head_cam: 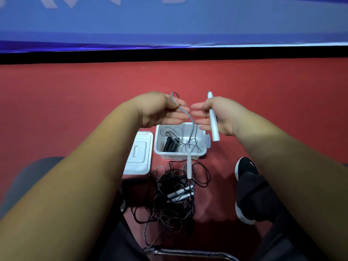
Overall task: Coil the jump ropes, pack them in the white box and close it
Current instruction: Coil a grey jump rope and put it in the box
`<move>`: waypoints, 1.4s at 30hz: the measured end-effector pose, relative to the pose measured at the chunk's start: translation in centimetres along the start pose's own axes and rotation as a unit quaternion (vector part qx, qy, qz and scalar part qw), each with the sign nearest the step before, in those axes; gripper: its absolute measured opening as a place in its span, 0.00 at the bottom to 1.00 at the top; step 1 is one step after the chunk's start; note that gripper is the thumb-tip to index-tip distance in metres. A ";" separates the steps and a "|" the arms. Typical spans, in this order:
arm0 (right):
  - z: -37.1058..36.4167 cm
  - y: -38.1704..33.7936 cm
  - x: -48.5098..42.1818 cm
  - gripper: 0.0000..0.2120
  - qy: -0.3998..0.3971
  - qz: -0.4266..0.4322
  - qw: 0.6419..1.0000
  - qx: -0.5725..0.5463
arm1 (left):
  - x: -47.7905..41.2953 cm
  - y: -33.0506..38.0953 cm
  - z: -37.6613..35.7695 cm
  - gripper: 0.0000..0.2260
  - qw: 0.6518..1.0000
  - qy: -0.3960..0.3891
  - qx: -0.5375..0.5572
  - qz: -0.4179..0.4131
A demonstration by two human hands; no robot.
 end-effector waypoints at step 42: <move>-2.7 1.2 0.1 0.14 -0.082 0.042 0.990 0.103 | -0.2 0.4 2.2 0.15 0.969 0.099 -0.217 -0.065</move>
Point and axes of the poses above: each hand's wrist, its own x-axis away from the middle knuckle, its own z-axis out of the back of the hand, y = z × x, the point moved 4 cm from there along -x, towards the middle knuckle, and after that the axes turned 12 degrees about x, right-handed, at the moved point
